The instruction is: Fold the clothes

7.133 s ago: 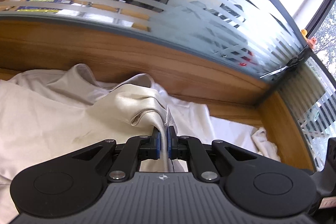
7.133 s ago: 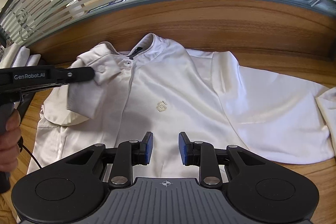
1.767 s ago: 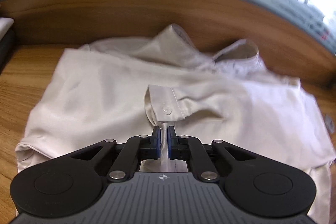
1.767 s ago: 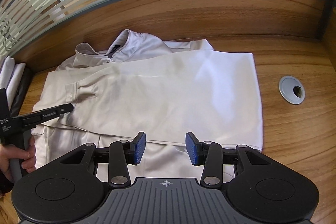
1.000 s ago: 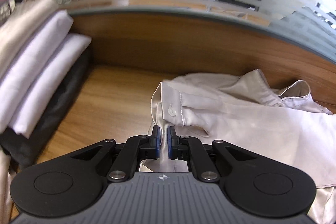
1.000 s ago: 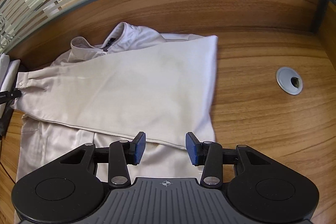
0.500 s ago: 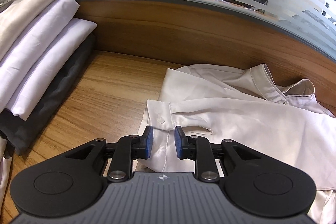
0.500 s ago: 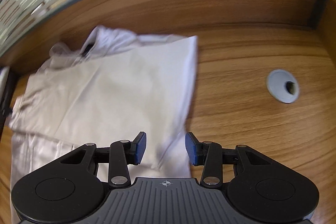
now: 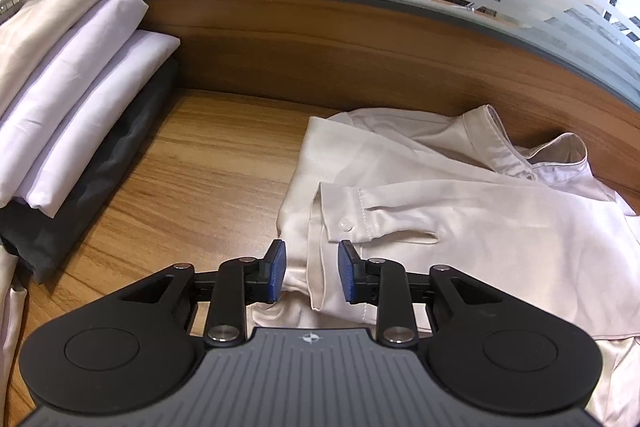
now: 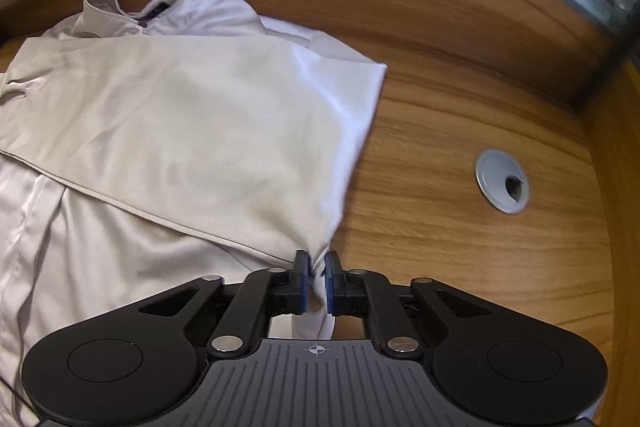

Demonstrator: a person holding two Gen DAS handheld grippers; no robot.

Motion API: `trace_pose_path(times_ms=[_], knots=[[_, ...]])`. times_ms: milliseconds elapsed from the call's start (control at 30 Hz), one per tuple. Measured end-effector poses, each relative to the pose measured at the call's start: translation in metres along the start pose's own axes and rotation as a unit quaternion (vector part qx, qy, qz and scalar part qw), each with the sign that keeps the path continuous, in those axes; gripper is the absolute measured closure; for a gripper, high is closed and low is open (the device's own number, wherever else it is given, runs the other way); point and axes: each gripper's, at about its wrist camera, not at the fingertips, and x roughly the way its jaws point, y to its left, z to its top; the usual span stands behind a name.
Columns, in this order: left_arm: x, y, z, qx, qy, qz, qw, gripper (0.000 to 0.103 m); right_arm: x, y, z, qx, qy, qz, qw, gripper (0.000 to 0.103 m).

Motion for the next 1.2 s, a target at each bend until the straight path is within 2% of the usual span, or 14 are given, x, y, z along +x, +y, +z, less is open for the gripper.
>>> trace_pose_path(times_ms=[100, 167, 333, 467, 567, 600, 633, 667, 700, 800, 1033, 1200], knots=[[0.004, 0.008, 0.001, -0.015, 0.002, 0.007, 0.9999, 0.063, -0.008, -0.016, 0.003, 0.033, -0.015, 0.033, 0.999, 0.063], [0.009, 0.015, 0.002, -0.028, 0.007, 0.013, 0.9995, 0.059, -0.011, -0.027, 0.007, 0.070, -0.025, 0.055, 0.996, 0.059], [0.025, 0.036, 0.000, -0.065, 0.038, 0.007, 0.9971, 0.059, 0.006, -0.048, 0.016, 0.164, -0.021, 0.081, 0.983, 0.059], [0.032, 0.043, -0.007, -0.080, 0.056, -0.013, 0.9951, 0.059, 0.020, -0.051, 0.011, 0.191, -0.001, 0.085, 0.978, 0.060], [0.037, 0.043, -0.014, -0.081, 0.069, -0.010, 0.9943, 0.060, 0.023, -0.047, 0.009, 0.197, 0.002, 0.088, 0.976, 0.061], [0.038, 0.043, -0.016, -0.082, 0.072, -0.014, 0.9939, 0.063, 0.023, -0.045, 0.008, 0.198, 0.003, 0.088, 0.976, 0.067], [0.037, 0.043, -0.018, -0.083, 0.074, -0.021, 0.9936, 0.081, 0.024, -0.045, 0.008, 0.198, 0.005, 0.092, 0.976, 0.074], [0.037, 0.042, -0.020, -0.084, 0.075, -0.024, 0.9934, 0.091, 0.025, -0.044, 0.008, 0.199, 0.006, 0.092, 0.976, 0.089], [0.035, 0.041, -0.021, -0.083, 0.074, -0.021, 0.9936, 0.092, 0.025, -0.042, 0.008, 0.200, 0.008, 0.091, 0.976, 0.094], [0.030, 0.039, -0.022, -0.084, 0.075, -0.012, 0.9935, 0.095, 0.023, -0.040, 0.007, 0.203, 0.009, 0.080, 0.976, 0.097], [-0.002, 0.044, -0.025, -0.069, 0.089, -0.004, 0.9936, 0.095, 0.005, -0.046, -0.002, 0.210, 0.016, 0.078, 0.974, 0.098], [-0.025, 0.050, -0.042, -0.064, 0.103, 0.006, 0.9926, 0.095, -0.007, -0.044, -0.017, 0.208, 0.033, 0.073, 0.975, 0.098]])
